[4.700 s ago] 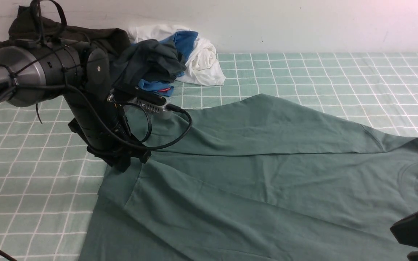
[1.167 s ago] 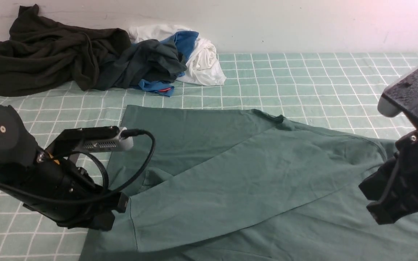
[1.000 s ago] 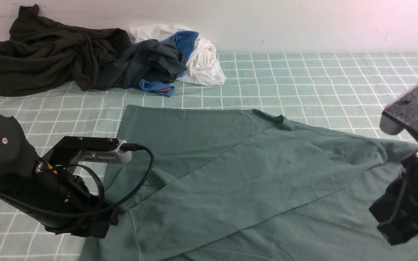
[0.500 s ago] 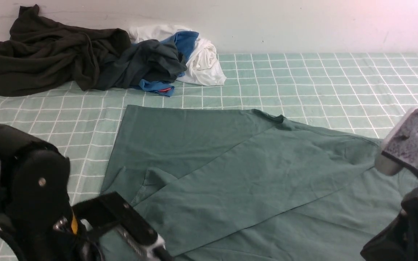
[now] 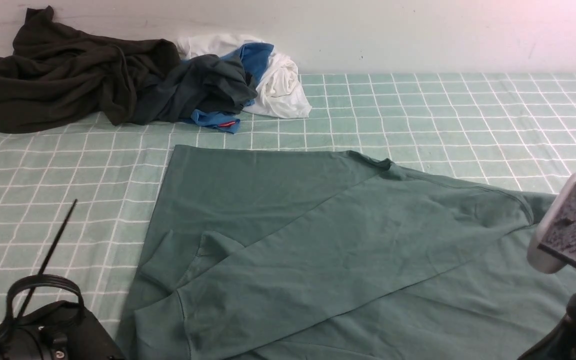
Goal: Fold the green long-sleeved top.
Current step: Use both arms simultaneously to clamp the lower edge of the clothing fabric
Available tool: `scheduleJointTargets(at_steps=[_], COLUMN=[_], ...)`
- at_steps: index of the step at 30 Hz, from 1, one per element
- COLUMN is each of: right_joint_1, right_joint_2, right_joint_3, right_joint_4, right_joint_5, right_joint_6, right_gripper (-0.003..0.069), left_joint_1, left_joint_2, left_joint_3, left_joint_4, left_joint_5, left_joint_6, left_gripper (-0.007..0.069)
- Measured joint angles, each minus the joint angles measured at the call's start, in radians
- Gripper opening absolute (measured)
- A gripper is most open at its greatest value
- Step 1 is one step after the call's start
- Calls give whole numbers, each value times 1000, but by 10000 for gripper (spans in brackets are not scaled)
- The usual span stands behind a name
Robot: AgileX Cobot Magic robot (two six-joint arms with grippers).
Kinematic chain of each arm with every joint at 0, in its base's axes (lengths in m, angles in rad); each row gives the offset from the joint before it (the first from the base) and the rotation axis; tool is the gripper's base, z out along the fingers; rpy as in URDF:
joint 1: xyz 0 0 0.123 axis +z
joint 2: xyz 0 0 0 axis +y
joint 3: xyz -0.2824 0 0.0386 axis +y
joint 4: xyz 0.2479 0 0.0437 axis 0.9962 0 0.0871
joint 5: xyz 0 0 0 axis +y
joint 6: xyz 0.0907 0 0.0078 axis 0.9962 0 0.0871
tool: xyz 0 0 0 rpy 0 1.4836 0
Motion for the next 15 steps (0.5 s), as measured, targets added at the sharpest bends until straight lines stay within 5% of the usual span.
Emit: scheduleJointTargets(at_steps=[15], right_joint_1=[0], right_joint_2=[-1], right_joint_3=[0], right_joint_4=[-2], right_joint_5=[0], right_joint_6=[-1], right_gripper=[-14], left_joint_1=[0], left_joint_2=[17], left_joint_3=[-25], left_joint_4=[60], left_joint_5=[-41], left_joint_6=[-125], left_gripper=[387])
